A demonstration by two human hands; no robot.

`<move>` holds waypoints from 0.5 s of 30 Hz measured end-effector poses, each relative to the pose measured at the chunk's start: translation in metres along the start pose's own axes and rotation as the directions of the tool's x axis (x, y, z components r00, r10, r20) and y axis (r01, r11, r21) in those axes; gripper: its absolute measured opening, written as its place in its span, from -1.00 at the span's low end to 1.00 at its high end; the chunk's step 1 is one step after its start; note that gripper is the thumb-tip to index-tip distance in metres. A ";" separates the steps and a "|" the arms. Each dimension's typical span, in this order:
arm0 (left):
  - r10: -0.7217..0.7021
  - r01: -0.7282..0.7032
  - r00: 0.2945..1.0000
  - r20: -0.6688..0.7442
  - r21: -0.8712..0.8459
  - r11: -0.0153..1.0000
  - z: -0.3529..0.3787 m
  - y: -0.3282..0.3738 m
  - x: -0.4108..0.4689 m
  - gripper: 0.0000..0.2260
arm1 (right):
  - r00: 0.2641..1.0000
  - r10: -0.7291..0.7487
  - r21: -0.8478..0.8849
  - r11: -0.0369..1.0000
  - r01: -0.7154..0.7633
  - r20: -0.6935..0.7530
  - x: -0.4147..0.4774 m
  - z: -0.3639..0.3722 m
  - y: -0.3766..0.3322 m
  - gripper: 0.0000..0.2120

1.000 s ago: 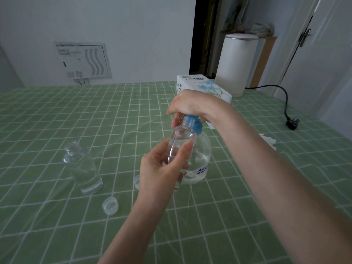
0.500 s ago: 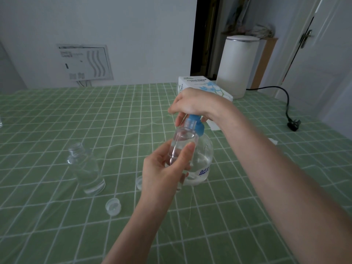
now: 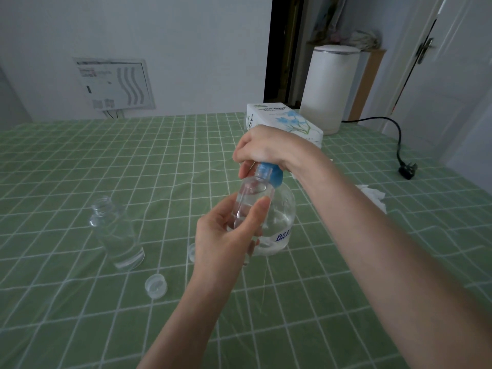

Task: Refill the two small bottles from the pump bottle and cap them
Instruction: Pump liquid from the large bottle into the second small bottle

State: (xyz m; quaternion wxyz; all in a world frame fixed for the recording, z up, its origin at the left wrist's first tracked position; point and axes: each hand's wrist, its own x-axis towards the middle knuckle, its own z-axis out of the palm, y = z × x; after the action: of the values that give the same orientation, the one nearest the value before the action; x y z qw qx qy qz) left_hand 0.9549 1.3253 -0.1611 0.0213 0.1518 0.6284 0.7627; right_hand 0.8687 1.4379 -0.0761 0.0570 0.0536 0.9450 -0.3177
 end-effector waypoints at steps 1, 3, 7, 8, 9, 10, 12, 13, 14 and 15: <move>-0.001 0.001 1.000 0.001 -0.002 1.000 0.000 0.000 0.000 -0.76 | 1.000 -0.010 -0.001 1.000 0.010 -0.006 -0.001 -0.001 -0.001 -0.72; -0.006 0.006 1.000 -0.003 -0.006 1.000 0.001 0.001 0.001 -0.74 | 0.999 -0.030 0.001 1.000 0.030 -0.027 -0.002 -0.004 -0.003 -0.73; -0.015 0.015 1.000 -0.020 -0.017 1.000 0.003 0.002 0.001 -0.75 | 0.998 -0.042 0.011 0.999 0.042 -0.052 -0.004 -0.006 -0.004 -0.74; -0.016 0.015 1.000 -0.023 -0.018 1.000 0.003 0.002 0.001 -0.76 | 0.998 -0.035 0.011 0.999 0.036 -0.047 -0.003 -0.005 -0.004 -0.74; -0.017 0.017 1.000 -0.026 -0.017 1.000 0.003 0.002 0.001 -0.77 | 0.999 -0.028 0.009 1.000 0.028 -0.044 -0.002 -0.004 -0.004 -0.73; -0.019 0.019 0.999 -0.028 -0.013 1.000 0.003 0.002 0.001 -0.77 | 0.999 -0.021 0.009 1.000 0.021 -0.042 -0.001 -0.003 -0.003 -0.72; -0.020 0.020 1.000 -0.024 -0.005 1.000 0.002 0.001 0.001 -0.76 | 0.999 -0.008 0.012 1.000 0.009 -0.043 0.000 -0.001 -0.002 -0.71; -0.020 0.020 1.000 -0.021 -0.005 1.000 0.001 0.001 0.000 -0.76 | 0.999 -0.002 0.010 1.000 0.003 -0.038 0.001 0.000 -0.001 -0.71; -0.020 0.020 1.000 -0.017 -0.006 1.000 0.001 0.001 0.000 -0.75 | 1.000 0.004 0.008 1.000 -0.004 -0.031 0.001 0.001 0.000 -0.71; -0.019 0.019 1.000 -0.013 -0.008 1.000 0.001 0.002 0.000 -0.75 | 1.000 0.009 0.005 1.000 -0.008 -0.026 0.002 0.003 0.001 -0.70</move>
State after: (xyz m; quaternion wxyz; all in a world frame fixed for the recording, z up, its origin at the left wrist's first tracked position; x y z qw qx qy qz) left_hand 0.9557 1.3255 -0.1596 0.0251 0.1406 0.6270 0.7658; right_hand 0.8675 1.4374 -0.0790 0.0461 0.0618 0.9446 -0.3191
